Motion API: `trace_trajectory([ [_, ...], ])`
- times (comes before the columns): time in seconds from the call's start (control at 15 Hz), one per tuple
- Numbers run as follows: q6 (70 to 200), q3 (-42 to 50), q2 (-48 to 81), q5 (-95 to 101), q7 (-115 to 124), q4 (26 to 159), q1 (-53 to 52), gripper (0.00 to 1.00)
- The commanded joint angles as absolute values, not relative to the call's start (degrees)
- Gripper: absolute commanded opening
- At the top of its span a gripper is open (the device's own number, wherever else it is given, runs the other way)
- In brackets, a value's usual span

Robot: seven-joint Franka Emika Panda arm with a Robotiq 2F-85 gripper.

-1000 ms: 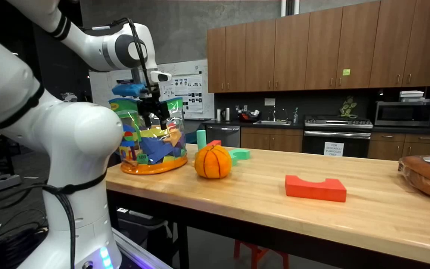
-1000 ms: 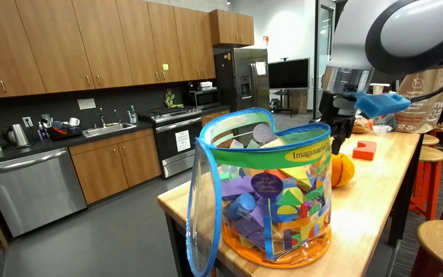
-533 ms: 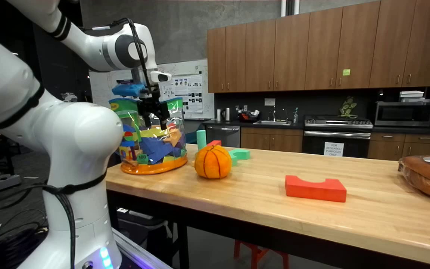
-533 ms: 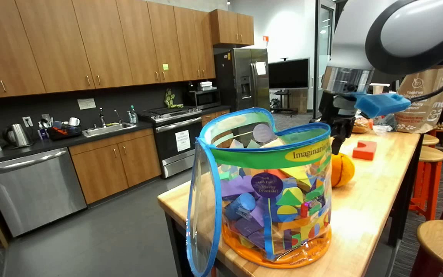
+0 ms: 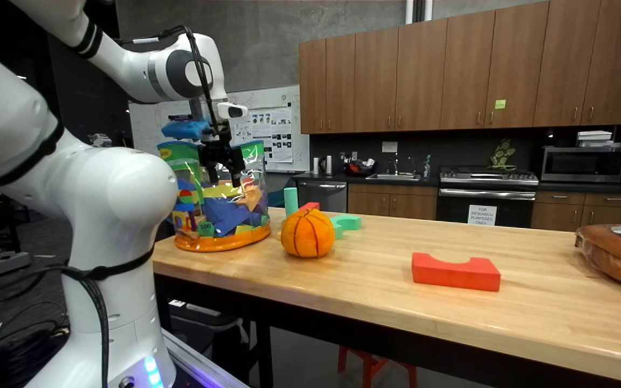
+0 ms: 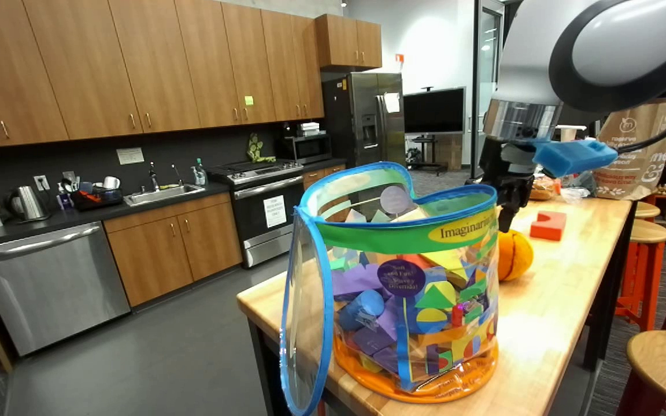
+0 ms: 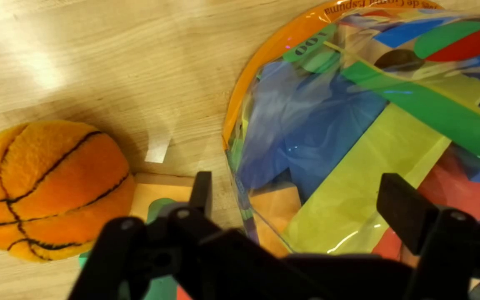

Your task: Remove the yellow block from the toy bag

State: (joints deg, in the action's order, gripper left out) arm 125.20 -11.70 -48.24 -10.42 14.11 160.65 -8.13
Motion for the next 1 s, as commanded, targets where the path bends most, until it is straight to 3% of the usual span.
trace_trajectory([
  [0.0, 125.01, -11.52, -48.23, -10.23, 14.2, 160.53, -8.25, 1.0],
  [0.93, 123.72, -11.47, -48.71, -9.13, 14.17, 160.19, -7.5, 1.0],
])
